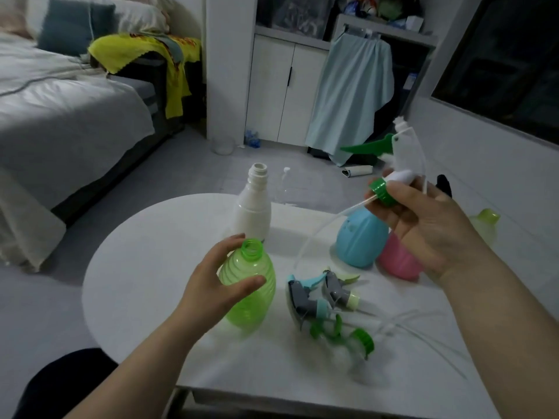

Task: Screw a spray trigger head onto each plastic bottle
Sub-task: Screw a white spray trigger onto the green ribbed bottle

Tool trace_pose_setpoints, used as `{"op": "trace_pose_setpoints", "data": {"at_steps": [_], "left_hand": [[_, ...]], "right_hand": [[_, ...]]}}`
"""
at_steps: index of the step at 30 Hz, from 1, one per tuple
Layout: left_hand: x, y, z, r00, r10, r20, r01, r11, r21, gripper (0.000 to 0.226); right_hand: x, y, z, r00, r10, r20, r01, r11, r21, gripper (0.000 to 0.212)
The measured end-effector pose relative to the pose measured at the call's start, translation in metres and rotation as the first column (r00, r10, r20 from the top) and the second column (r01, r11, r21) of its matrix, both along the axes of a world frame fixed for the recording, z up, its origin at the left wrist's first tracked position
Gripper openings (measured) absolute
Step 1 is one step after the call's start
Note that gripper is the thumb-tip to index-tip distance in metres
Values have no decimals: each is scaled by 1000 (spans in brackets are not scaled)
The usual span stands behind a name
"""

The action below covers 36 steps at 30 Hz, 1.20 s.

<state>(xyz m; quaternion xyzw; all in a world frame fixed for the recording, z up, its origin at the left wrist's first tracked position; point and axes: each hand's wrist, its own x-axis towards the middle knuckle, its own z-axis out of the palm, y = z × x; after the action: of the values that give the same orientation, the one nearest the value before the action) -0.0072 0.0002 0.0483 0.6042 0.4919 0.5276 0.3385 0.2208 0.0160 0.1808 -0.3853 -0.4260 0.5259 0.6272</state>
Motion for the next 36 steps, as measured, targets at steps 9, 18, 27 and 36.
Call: {"op": "trace_pose_setpoints", "data": {"at_steps": [9,18,27,36], "left_hand": [[-7,2,-16,997,-49,-56,51,998,32,70],[-10,5,-24,998,-65,-7,65,998,19,65],[-8,3,-22,994,-97,54,97,995,8,59],[-10,3,-23,993,-103,50,103,995,-11,61]], "right_hand": [[-39,8,17,993,113,-29,-111,991,79,11],[-53,15,0,911,177,373,-191,982,1,17],[-87,19,-10,341,285,896,-370,917,-151,28],[-101,26,-11,133,307,943,-418,880,-228,27]]}}
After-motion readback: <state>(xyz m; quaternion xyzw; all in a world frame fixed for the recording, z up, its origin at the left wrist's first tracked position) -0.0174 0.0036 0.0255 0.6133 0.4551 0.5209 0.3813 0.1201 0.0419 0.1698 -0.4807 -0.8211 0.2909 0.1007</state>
